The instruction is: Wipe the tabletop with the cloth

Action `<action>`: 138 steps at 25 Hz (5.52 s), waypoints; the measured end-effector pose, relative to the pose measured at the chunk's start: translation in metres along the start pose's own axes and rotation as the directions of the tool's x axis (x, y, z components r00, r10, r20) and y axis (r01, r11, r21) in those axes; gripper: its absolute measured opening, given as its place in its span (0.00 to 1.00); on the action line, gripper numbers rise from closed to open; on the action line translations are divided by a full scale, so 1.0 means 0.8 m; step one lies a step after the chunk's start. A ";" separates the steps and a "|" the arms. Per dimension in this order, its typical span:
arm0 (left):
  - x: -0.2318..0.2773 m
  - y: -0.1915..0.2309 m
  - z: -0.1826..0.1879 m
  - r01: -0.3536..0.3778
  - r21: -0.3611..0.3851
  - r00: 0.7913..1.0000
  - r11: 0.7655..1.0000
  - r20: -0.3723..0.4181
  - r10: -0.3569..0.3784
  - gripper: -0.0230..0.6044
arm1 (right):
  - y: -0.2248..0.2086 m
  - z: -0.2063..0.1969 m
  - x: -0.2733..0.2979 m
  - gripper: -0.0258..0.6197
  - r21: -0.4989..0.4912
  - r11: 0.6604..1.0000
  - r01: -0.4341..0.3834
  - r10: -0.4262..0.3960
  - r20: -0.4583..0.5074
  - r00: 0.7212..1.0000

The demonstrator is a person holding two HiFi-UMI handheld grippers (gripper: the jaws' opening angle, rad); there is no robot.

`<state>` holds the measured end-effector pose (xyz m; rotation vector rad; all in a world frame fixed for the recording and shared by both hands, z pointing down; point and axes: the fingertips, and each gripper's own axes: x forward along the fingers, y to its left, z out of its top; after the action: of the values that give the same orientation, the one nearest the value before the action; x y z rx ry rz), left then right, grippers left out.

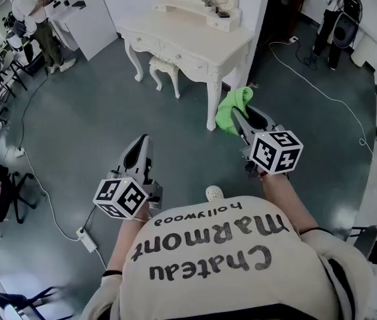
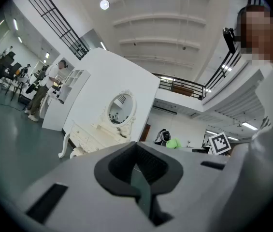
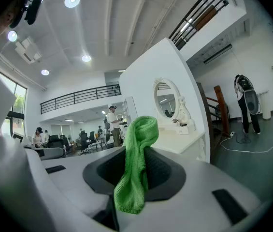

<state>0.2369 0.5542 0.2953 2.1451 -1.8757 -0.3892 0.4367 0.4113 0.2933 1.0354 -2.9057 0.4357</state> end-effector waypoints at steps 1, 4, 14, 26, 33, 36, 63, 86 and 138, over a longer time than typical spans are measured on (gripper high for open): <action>0.000 0.001 0.000 0.002 -0.001 1.000 1.000 -0.003 -0.002 0.05 | 0.000 0.000 0.001 0.22 0.001 1.000 0.000 0.000 0.001 1.000; 0.001 0.004 0.001 0.006 -0.002 1.000 1.000 -0.010 -0.006 0.05 | 0.004 0.000 0.005 0.22 0.001 1.000 0.000 0.000 0.003 1.000; 0.011 0.030 0.001 0.014 -0.025 1.000 1.000 -0.023 -0.015 0.05 | 0.002 -0.013 0.027 0.22 0.045 0.999 0.016 -0.015 -0.012 1.000; 0.112 0.116 0.004 -0.050 -0.090 0.997 0.995 -0.061 0.044 0.05 | -0.064 -0.004 0.158 0.22 0.140 0.990 0.011 -0.004 -0.051 0.999; 0.205 0.162 0.050 -0.045 -0.085 0.999 0.995 -0.002 0.045 0.05 | -0.101 0.050 0.264 0.22 0.102 0.994 -0.029 0.033 -0.034 0.999; 0.243 0.173 0.063 -0.038 -0.084 0.999 0.996 0.023 0.040 0.05 | -0.120 0.067 0.300 0.22 0.091 0.995 -0.043 0.046 -0.028 0.999; 0.520 0.389 0.119 0.127 -0.171 0.979 0.977 -0.139 -0.151 0.05 | -0.209 0.057 0.589 0.22 0.244 0.957 0.154 -0.129 -0.118 0.985; 0.625 0.639 0.197 0.079 -0.226 0.986 0.971 -0.128 -0.110 0.05 | -0.231 0.067 0.807 0.22 0.230 0.933 0.276 -0.255 -0.119 0.960; 0.915 0.782 0.225 0.143 -0.328 0.955 0.934 -0.203 -0.218 0.05 | -0.491 -0.030 1.085 0.21 -0.175 0.838 0.516 -0.532 -0.471 0.704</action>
<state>-0.3117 -0.2567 0.3392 2.0516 -1.3891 -0.4141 0.0041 -0.4074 0.5176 1.4205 -2.0315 0.5259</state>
